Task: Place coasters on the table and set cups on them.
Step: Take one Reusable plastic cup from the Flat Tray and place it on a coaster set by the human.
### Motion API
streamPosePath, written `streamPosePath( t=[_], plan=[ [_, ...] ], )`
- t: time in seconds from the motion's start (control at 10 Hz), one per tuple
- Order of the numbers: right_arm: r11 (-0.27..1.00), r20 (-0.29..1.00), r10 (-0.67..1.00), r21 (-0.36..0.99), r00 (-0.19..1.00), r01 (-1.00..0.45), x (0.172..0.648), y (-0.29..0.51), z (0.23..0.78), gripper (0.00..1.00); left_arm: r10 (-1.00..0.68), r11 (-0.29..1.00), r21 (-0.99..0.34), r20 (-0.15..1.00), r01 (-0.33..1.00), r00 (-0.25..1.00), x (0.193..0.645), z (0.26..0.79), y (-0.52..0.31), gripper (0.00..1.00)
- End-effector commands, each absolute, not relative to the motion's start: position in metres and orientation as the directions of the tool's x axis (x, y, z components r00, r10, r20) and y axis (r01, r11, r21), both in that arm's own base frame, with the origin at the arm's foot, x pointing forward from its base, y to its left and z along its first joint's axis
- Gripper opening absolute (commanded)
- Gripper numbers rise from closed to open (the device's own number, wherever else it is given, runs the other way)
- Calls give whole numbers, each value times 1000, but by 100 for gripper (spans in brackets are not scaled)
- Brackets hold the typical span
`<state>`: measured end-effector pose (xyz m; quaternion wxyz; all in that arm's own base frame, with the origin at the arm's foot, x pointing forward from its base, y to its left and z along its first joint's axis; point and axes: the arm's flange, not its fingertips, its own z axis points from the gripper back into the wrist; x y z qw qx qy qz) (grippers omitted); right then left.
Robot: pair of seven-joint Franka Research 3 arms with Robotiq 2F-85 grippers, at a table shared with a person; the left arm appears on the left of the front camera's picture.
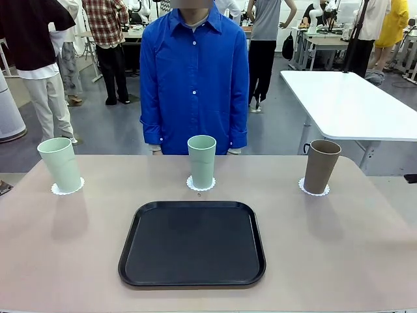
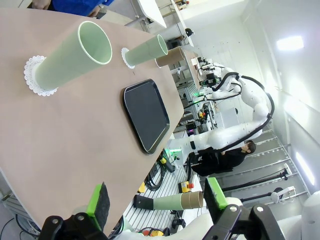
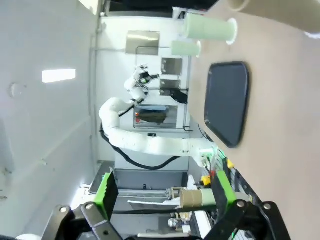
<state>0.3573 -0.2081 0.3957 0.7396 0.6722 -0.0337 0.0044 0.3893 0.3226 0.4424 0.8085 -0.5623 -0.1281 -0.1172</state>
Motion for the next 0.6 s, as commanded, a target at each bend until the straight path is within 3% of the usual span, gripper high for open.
streamPosePath(
  t=[0.0, 0.5],
  plan=[
    [207, 5, -41, 978, 999, 4, 362, -220, 412, 100, -44, 346, -878, 338, 332, 940, 388, 445, 322, 100],
    [256, -22, -100, 966, 995, 47, 364, -225, 413, 100, -44, 346, -878, 338, 332, 940, 388, 445, 322, 100]
  ],
)
